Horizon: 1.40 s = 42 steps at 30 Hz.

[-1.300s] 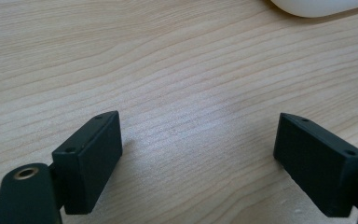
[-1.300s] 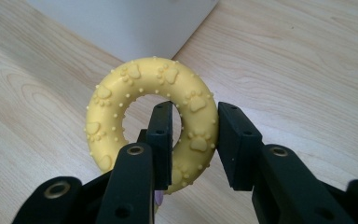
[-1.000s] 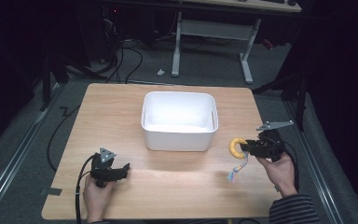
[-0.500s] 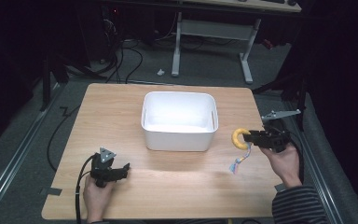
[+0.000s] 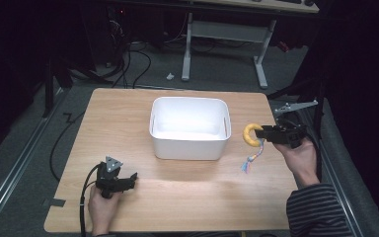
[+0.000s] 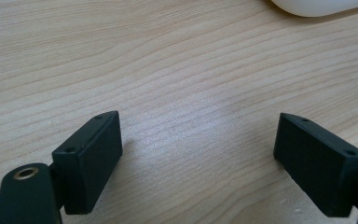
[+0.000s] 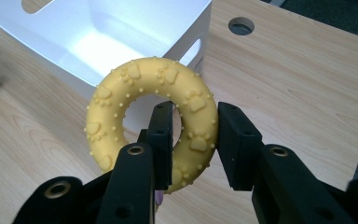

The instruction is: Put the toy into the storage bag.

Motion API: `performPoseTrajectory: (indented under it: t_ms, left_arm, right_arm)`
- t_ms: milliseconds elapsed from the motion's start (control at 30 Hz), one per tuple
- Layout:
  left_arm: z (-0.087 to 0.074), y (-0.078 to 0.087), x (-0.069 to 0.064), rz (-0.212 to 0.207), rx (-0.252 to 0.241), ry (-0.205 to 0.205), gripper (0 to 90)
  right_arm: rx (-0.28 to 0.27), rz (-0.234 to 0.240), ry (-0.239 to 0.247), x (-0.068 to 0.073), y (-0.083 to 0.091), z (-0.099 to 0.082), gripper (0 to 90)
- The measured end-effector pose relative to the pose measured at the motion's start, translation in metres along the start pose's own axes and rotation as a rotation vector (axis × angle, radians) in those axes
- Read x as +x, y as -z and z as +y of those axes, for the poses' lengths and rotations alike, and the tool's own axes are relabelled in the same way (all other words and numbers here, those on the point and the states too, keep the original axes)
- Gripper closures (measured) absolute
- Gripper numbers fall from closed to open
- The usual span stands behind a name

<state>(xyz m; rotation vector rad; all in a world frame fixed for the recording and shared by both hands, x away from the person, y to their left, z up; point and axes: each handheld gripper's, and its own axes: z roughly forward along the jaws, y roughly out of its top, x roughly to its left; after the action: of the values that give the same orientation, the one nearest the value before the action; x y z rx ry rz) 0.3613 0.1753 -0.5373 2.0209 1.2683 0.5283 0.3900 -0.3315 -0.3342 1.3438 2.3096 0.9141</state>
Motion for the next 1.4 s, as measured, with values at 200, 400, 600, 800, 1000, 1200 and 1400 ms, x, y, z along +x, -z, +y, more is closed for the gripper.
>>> performPoseTrajectory:
  t_ms: [200,400,600,800,1000,1200,1400]
  left_arm:
    - [0.0,0.0,0.0,0.0,0.0,0.0,15.6]
    - [0.0,0.0,0.0,0.0,0.0,-0.001,15.6]
    - [0.0,0.0,0.0,0.0,0.001,-0.001,15.6]
    - [0.0,0.0,0.0,0.0,0.001,-0.001,15.6]
    - [0.0,0.0,0.0,-0.001,0.001,-0.002,15.5]
    - [0.0,0.0,0.0,-0.001,0.001,-0.002,15.5]
    - [0.0,0.0,0.0,-0.001,0.001,-0.002,15.5]
  right_arm:
    - [0.007,-0.006,0.0,-0.003,0.005,0.011,68.1]
    - [0.009,0.008,0.0,0.0,0.003,0.025,68.2]
    - [0.008,0.023,0.015,0.007,-0.001,0.042,68.1]
    - [0.015,0.025,0.031,0.013,-0.006,0.057,68.2]
    - [0.017,0.014,0.012,0.016,-0.012,0.074,68.2]
    - [0.028,0.016,0.002,0.02,-0.026,0.086,68.2]
    - [0.031,0.02,0.008,0.026,-0.034,0.098,68.2]
